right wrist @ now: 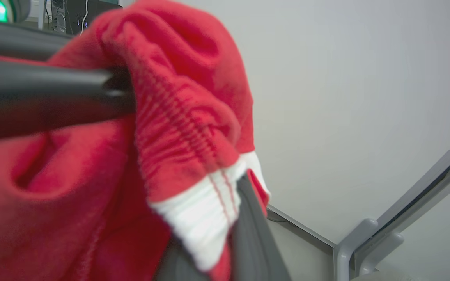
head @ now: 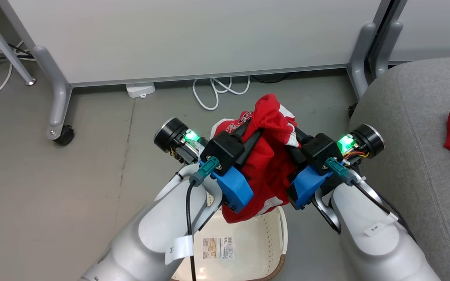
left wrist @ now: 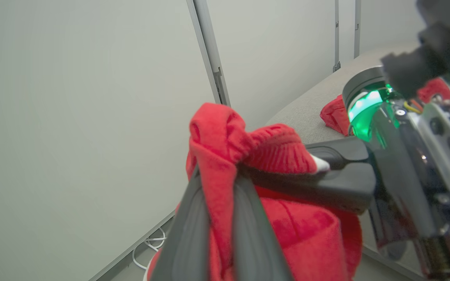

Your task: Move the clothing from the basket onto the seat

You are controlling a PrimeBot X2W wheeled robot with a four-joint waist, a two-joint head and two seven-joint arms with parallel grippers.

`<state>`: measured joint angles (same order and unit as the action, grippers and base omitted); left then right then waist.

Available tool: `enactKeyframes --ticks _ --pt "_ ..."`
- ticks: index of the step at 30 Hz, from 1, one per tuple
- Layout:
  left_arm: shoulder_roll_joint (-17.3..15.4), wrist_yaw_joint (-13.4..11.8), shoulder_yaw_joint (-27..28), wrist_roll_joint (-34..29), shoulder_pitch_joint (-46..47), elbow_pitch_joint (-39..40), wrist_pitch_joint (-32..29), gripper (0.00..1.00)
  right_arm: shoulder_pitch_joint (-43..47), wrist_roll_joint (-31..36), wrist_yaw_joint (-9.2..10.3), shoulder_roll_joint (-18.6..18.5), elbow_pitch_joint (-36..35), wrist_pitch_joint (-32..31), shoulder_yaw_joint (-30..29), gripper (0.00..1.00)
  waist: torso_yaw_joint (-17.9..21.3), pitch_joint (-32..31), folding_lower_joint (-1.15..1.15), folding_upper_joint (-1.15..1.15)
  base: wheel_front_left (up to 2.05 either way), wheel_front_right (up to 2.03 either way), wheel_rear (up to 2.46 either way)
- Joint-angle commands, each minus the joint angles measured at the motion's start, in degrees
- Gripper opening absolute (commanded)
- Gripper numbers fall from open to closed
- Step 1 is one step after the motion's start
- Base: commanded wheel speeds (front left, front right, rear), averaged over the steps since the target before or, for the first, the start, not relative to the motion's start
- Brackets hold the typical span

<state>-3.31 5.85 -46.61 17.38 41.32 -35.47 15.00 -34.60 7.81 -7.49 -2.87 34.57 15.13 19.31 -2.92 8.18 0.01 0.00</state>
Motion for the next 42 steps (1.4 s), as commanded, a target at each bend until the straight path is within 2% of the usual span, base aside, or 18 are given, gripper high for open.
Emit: enactKeyframes --ticks 1,8,9,10,11,27,42 --pt "0.0 -0.2 0.4 -0.2 0.5 0.0 0.3 0.00 -0.1 -0.6 0.00 0.0 -0.2 0.0 0.0 0.00 0.1 0.0 -0.01 0.00 0.00 0.00 0.00" --pt "-0.1 -0.2 0.8 -0.4 0.6 -0.1 0.3 0.00 0.2 -1.5 -0.01 0.0 -0.8 0.0 -0.1 0.00 0.2 0.2 -0.01 0.00 0.00 0.00 0.00" --pt "-0.1 -0.4 0.9 -0.5 0.6 0.1 0.3 0.15 0.3 -1.7 -0.01 0.0 -0.8 0.0 -0.2 0.00 0.2 0.3 -0.01 0.00 0.00 0.00 0.00" --pt "-0.1 -0.4 1.0 -0.7 0.6 0.2 0.3 0.95 0.3 -1.8 -0.01 0.0 -0.8 0.0 -0.3 0.00 0.2 0.3 -0.01 0.00 0.00 0.00 0.00" --pt "-0.1 -0.7 1.1 -0.9 0.6 0.5 0.3 1.00 0.3 -2.0 -0.01 0.0 -0.8 0.0 -0.4 0.00 0.2 0.3 -0.01 0.00 0.00 0.00 0.00" --pt "-0.7 -0.6 1.6 -2.3 -1.1 1.0 0.3 1.00 0.9 -4.0 0.00 0.0 -1.6 0.0 -3.8 0.00 1.1 1.1 -0.01 0.00 0.00 0.00 0.00" --pt "-1.9 -0.3 1.0 -3.4 -2.1 2.3 0.3 1.00 -0.4 -3.5 -0.01 0.0 -5.6 0.0 -12.7 0.00 7.3 5.2 -0.01 0.00 0.00 0.00 0.00"
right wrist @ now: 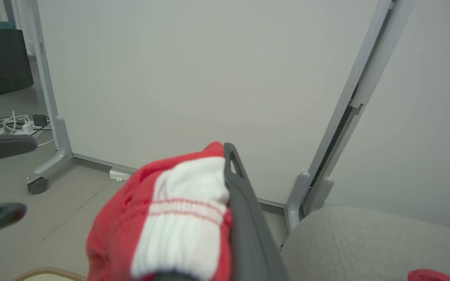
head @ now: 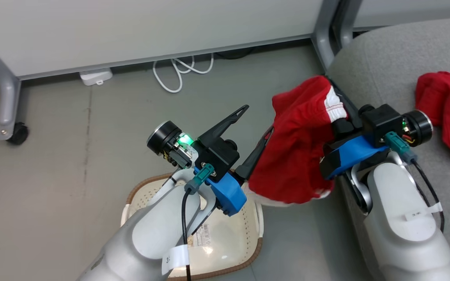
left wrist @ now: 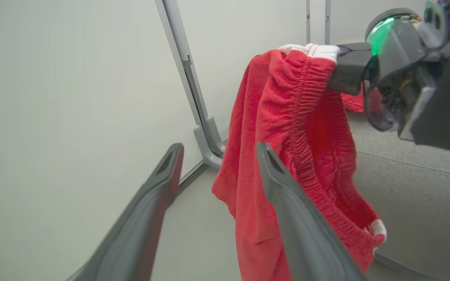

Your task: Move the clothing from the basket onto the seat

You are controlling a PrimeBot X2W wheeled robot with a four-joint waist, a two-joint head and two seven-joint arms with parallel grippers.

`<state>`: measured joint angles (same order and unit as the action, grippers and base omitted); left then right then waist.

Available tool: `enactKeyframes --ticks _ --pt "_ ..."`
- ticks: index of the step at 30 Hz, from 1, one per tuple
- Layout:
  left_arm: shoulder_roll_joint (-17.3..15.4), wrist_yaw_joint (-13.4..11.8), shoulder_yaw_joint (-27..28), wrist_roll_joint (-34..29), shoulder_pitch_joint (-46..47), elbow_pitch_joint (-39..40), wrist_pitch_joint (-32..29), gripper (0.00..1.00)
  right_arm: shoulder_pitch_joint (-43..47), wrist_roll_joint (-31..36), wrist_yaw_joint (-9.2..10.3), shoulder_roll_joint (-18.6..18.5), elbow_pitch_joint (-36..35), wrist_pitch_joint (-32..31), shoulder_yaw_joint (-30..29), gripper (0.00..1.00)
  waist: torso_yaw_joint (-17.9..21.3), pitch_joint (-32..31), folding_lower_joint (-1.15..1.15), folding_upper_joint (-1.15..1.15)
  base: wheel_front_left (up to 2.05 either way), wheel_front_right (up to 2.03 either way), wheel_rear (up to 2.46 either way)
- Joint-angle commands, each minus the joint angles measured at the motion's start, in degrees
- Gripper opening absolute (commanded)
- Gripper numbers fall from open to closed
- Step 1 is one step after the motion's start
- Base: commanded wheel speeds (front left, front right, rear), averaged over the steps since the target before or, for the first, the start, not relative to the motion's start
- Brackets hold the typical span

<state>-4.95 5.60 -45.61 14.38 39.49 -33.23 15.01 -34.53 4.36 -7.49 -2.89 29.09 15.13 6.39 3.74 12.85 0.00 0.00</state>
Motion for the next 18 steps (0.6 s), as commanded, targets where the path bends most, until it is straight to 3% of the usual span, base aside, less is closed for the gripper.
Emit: enactKeyframes --ticks 1,18 --pt "-0.3 0.0 0.0 -0.4 -0.2 0.2 0.2 1.00 -0.4 0.0 -0.01 0.0 -0.5 0.0 -0.2 0.00 1.1 0.8 0.00 0.00 0.00 0.00 0.00" --pt "-2.5 -0.1 0.8 -0.9 -0.8 2.6 0.3 1.00 4.9 -0.1 -0.01 0.0 -8.5 0.0 -9.7 0.00 12.1 3.4 0.00 0.00 0.00 0.00 0.00"
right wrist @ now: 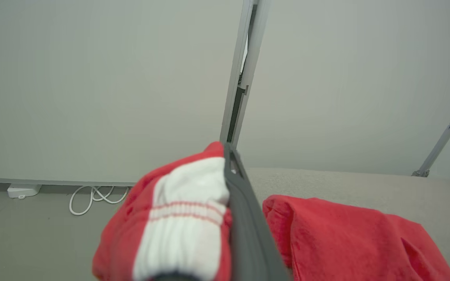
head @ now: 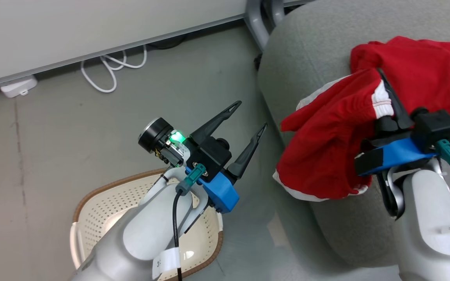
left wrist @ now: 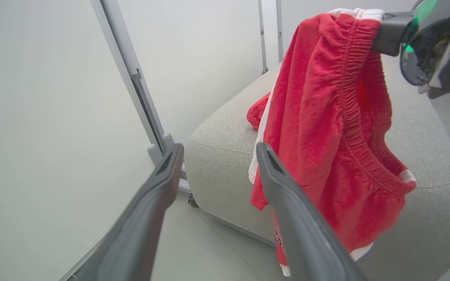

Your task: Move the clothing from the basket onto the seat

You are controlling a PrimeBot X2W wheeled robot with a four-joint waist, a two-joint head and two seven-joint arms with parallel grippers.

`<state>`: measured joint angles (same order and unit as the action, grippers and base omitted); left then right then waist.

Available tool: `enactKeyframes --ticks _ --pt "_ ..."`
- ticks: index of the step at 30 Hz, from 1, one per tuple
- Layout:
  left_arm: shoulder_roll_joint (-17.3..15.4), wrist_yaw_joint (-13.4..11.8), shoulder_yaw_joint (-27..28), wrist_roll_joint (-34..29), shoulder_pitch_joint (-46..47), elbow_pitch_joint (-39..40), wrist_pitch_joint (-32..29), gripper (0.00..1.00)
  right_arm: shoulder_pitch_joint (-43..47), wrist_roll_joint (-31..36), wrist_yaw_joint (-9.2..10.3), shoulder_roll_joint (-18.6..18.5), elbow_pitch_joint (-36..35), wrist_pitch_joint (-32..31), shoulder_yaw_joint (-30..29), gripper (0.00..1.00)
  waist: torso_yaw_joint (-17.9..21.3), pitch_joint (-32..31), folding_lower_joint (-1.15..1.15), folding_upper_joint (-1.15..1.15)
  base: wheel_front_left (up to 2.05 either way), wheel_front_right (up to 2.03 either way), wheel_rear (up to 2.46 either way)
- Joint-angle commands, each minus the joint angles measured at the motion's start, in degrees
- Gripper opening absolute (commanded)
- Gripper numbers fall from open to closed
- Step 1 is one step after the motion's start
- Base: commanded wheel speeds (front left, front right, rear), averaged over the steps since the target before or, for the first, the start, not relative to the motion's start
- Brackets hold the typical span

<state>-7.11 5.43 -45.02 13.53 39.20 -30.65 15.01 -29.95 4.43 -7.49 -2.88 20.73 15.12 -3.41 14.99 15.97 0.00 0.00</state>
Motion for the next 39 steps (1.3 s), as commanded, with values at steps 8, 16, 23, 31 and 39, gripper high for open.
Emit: enactKeyframes --ticks 8,16,23,31,39 --pt "-0.6 0.4 -0.8 -0.4 -1.5 0.8 0.3 1.00 3.6 -1.1 -0.01 0.0 -3.1 0.0 -3.8 0.00 4.6 0.7 0.00 0.00 0.00 0.00 0.00" --pt "-0.1 0.8 -1.5 0.0 -2.3 0.8 0.3 1.00 6.7 -1.9 -0.01 0.0 -4.5 0.0 -5.5 0.00 6.3 0.7 0.00 0.00 0.00 0.00 0.00" --pt "-0.4 0.3 -0.7 0.0 -2.4 1.2 0.3 1.00 7.1 -2.6 -0.01 0.0 -4.6 0.0 -5.4 0.00 6.1 0.8 0.00 0.00 0.00 0.00 0.00" --pt "-1.1 0.1 -0.2 -0.6 -1.3 1.8 0.3 1.00 0.2 -4.3 -0.01 0.0 -5.1 0.0 -3.9 0.00 5.1 2.8 0.00 0.00 0.00 0.00 0.00" --pt "-2.2 0.1 -0.1 -2.0 2.1 2.4 0.2 1.00 -16.0 -3.0 0.00 -1.5 -7.5 0.0 -7.9 0.00 3.3 10.0 0.00 0.00 0.00 0.00 0.00"
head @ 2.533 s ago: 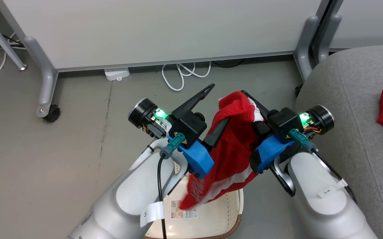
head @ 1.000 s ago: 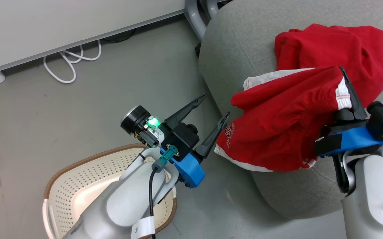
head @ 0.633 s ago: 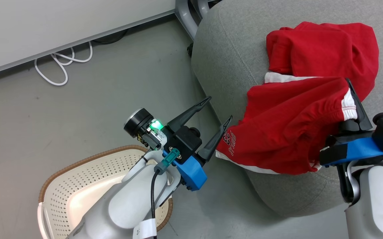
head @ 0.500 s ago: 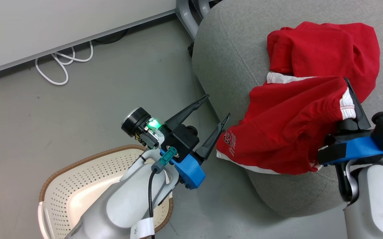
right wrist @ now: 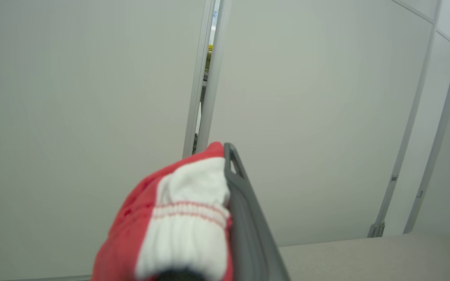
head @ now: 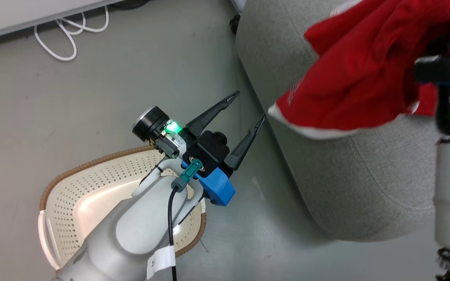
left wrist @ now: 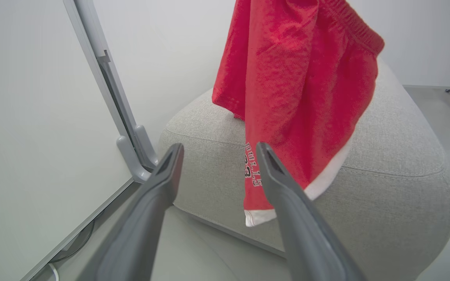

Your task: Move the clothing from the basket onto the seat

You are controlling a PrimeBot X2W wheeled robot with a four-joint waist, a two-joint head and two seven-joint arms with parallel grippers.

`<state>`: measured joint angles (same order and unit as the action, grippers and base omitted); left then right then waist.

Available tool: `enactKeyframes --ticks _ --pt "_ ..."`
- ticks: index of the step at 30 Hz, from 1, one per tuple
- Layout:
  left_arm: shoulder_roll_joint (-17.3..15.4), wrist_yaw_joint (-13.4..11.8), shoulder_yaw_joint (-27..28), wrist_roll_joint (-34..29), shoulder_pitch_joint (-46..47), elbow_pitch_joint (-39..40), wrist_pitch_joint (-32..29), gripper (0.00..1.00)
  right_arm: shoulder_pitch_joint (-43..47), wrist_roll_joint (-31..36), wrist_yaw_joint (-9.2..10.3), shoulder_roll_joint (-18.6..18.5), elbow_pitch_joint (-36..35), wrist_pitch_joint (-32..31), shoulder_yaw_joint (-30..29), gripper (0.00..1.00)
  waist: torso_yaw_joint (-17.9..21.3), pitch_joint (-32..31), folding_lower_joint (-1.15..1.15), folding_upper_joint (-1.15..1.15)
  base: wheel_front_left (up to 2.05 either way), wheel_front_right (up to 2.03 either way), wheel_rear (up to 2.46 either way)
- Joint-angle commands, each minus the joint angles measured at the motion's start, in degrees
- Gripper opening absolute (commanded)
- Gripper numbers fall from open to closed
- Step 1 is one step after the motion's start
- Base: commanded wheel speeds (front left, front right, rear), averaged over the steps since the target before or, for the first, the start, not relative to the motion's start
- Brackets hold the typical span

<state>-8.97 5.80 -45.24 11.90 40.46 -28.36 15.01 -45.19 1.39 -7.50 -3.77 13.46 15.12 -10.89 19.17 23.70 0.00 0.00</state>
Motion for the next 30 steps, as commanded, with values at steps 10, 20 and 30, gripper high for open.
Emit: enactKeyframes --ticks 10,20,30 --pt "-1.3 -0.4 -0.5 -2.1 5.6 1.5 0.0 1.00 -18.9 0.2 0.01 -15.0 0.2 0.0 -14.6 0.00 -3.6 11.8 0.00 0.00 0.00 0.00 0.00" --pt "-2.8 -0.9 -0.5 -2.6 7.1 3.0 -0.1 1.00 -16.6 -0.9 0.01 -22.3 8.2 0.0 -21.1 0.00 -3.2 15.2 0.00 0.00 0.00 0.00 0.00" --pt "-3.8 -1.1 -1.1 -2.5 8.4 5.0 -1.1 1.00 -4.5 0.9 0.01 -11.6 14.8 0.0 -23.3 0.00 -2.9 17.0 0.00 0.00 0.00 0.00 0.00"
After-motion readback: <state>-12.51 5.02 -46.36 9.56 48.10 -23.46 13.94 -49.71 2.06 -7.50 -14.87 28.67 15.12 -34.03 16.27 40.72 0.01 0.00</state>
